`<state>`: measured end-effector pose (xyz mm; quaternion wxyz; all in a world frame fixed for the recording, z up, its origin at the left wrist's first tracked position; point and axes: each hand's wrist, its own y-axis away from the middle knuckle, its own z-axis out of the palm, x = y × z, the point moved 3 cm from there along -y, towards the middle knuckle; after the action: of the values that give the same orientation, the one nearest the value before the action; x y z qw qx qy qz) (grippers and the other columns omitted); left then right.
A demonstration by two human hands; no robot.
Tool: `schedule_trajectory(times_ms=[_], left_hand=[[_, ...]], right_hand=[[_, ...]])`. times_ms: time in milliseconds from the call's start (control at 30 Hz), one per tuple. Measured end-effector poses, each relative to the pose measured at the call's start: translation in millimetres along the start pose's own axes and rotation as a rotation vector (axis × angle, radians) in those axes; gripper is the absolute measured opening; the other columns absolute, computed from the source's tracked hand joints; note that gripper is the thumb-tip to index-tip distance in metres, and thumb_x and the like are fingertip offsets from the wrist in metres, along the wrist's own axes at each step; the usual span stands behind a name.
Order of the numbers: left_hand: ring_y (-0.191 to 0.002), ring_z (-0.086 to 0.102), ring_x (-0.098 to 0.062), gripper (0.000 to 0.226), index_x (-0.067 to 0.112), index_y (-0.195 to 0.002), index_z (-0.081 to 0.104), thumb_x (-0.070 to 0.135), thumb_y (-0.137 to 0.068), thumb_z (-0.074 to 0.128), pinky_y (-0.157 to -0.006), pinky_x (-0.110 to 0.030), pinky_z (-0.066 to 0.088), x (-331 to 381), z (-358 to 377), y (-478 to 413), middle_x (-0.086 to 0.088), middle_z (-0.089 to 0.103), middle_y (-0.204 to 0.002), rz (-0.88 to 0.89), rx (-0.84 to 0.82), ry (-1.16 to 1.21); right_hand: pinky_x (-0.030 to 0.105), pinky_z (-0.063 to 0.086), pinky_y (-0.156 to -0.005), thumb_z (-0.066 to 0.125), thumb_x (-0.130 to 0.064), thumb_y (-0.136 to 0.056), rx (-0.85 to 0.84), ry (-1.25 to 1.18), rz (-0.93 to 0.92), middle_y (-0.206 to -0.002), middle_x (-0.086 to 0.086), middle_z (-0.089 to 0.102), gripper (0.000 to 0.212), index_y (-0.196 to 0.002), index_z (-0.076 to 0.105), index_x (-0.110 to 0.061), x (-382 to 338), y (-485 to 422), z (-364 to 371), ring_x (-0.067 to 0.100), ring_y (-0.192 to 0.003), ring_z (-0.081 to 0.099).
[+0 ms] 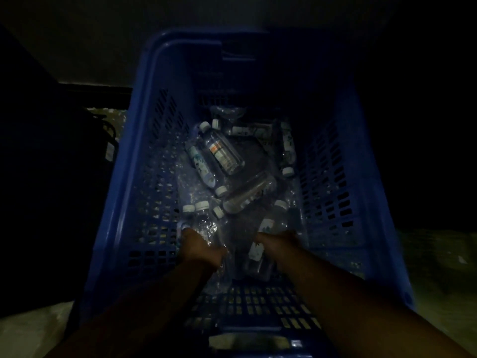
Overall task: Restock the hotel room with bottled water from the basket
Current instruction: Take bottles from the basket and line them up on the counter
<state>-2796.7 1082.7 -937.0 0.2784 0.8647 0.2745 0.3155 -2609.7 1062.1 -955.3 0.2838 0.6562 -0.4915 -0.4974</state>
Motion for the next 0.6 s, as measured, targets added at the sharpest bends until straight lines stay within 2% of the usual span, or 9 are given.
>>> schedule_trajectory(times_ms=[67, 133, 200, 267, 300, 367, 467, 533, 600], left_hand=[[-0.092, 0.062, -0.029, 0.067, 0.008, -0.117, 0.044, 0.019, -0.064, 0.083, -0.079, -0.034, 0.049, 11, -25, 34, -0.012, 0.062, -0.106, 0.092, -0.034, 0.171], [-0.08, 0.065, -0.023, 0.057, 0.016, -0.102, 0.048, 0.011, -0.06, 0.086, -0.072, -0.037, 0.055, 26, -62, 75, -0.004, 0.064, -0.09, 0.165, -0.029, 0.314], [-0.076, 0.063, -0.016, 0.056, 0.028, -0.09, 0.045, 0.006, -0.059, 0.086, -0.065, -0.031, 0.051, 51, -103, 117, 0.003, 0.061, -0.084, 0.197, -0.029, 0.386], [-0.076, 0.061, -0.013, 0.06, 0.032, -0.087, 0.042, 0.004, -0.059, 0.086, -0.066, -0.028, 0.048, 86, -148, 159, 0.006, 0.059, -0.084, 0.224, -0.042, 0.448], [-0.078, 0.063, -0.014, 0.059, 0.033, -0.088, 0.043, 0.004, -0.058, 0.086, -0.067, -0.028, 0.049, 105, -172, 180, 0.006, 0.061, -0.086, 0.259, -0.055, 0.467], [-0.081, 0.066, -0.011, 0.06, 0.034, -0.092, 0.049, 0.006, -0.056, 0.087, -0.063, -0.024, 0.051, 149, -225, 222, 0.007, 0.065, -0.091, 0.346, -0.091, 0.485], [-0.083, 0.069, -0.01, 0.062, 0.036, -0.098, 0.054, 0.006, -0.055, 0.087, -0.065, -0.026, 0.055, 215, -308, 294, 0.005, 0.069, -0.094, 0.461, -0.154, 0.534], [-0.083, 0.071, -0.012, 0.059, 0.032, -0.104, 0.059, 0.007, -0.057, 0.085, -0.066, -0.029, 0.057, 256, -358, 349, 0.002, 0.074, -0.093, 0.516, -0.275, 0.565], [-0.085, 0.072, -0.019, 0.056, 0.019, -0.113, 0.061, 0.015, -0.06, 0.079, -0.067, -0.032, 0.057, 290, -395, 407, -0.003, 0.076, -0.093, 0.53, -0.446, 0.627]], right_hand=[[0.043, 0.05, -0.094, 0.078, -0.021, -0.068, -0.043, -0.041, -0.064, -0.133, 0.014, 0.052, 0.083, -0.138, 0.036, -0.007, -9, 35, -21, 0.032, -0.114, 0.055], [0.039, 0.052, -0.089, 0.078, -0.016, -0.069, -0.076, -0.104, -0.169, -0.133, 0.01, 0.052, 0.08, -0.137, 0.037, -0.011, -29, 81, -48, 0.027, -0.111, 0.056], [0.029, 0.053, -0.072, 0.078, -0.012, -0.067, -0.101, -0.12, -0.274, -0.112, 0.002, 0.061, 0.07, -0.128, 0.043, -0.015, -57, 134, -75, 0.017, -0.093, 0.06], [0.016, 0.046, -0.055, 0.078, -0.009, -0.067, -0.109, -0.132, -0.362, -0.09, -0.01, 0.059, 0.06, -0.115, 0.044, -0.021, -90, 198, -103, 0.004, -0.076, 0.058], [0.013, 0.044, -0.051, 0.078, -0.008, -0.067, -0.111, -0.143, -0.404, -0.087, -0.012, 0.058, 0.058, -0.111, 0.044, -0.024, -107, 232, -117, 0.002, -0.073, 0.058], [0.013, 0.047, -0.05, 0.077, -0.007, -0.068, -0.153, -0.185, -0.489, -0.088, -0.007, 0.062, 0.051, -0.106, 0.048, -0.025, -139, 295, -144, 0.005, -0.074, 0.062], [0.025, 0.055, -0.061, 0.073, -0.003, -0.07, -0.241, -0.279, -0.578, -0.093, 0.001, 0.069, 0.046, -0.098, 0.055, -0.034, -186, 403, -187, 0.015, -0.081, 0.069], [0.028, 0.057, -0.063, 0.069, -0.001, -0.072, -0.299, -0.332, -0.623, -0.088, -0.001, 0.073, 0.043, -0.097, 0.059, -0.033, -212, 475, -214, 0.014, -0.079, 0.071], [0.03, 0.057, -0.064, 0.07, -0.004, -0.073, -0.36, -0.357, -0.655, -0.09, -0.002, 0.075, 0.042, -0.105, 0.06, -0.03, -232, 547, -240, 0.015, -0.08, 0.072]])
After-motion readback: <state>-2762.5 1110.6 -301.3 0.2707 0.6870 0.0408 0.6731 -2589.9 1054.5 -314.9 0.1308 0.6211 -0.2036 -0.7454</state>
